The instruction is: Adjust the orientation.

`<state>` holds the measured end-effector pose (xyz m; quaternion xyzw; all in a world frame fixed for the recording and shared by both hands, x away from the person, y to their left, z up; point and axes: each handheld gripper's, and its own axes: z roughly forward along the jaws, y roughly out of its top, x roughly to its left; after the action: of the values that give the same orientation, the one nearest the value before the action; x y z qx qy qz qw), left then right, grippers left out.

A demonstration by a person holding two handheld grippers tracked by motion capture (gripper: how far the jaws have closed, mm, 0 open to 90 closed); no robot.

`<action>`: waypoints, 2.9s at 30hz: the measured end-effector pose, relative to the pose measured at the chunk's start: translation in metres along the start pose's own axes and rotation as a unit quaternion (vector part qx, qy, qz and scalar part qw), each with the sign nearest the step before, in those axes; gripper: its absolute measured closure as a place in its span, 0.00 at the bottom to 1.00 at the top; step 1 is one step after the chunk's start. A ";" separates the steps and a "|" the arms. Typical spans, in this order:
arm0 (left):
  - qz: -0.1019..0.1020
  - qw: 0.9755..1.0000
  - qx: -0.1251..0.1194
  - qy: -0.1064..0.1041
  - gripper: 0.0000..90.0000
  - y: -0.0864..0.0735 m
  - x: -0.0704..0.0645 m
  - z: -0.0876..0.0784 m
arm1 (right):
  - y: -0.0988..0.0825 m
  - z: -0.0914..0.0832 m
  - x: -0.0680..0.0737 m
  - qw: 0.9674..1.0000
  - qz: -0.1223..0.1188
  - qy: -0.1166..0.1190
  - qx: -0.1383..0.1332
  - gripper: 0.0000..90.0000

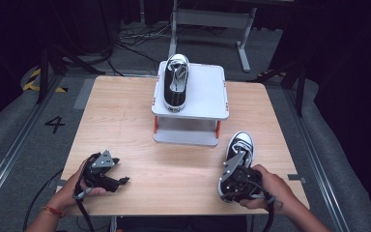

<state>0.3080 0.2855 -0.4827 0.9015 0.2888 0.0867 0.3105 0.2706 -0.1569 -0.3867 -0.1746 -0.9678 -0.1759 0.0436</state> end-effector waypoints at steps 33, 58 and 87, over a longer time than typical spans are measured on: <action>0.002 1.000 0.001 -0.002 0.20 0.000 0.001 0.000 | 0.032 -0.128 -0.086 0.988 0.009 -0.149 -0.032 0.87; 0.000 1.000 0.002 0.001 0.20 0.000 0.000 0.000 | 0.135 -0.128 -0.119 0.980 -0.104 -0.165 -0.041 0.87; -0.004 1.000 0.001 0.004 0.20 0.000 -0.001 0.000 | 0.185 -0.070 -0.154 0.980 -0.158 -0.113 0.033 0.84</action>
<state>0.3069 0.2848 -0.4826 0.9003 0.2933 0.0887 0.3092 0.4813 -0.0688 -0.2836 -0.0367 -0.9872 -0.1277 -0.0887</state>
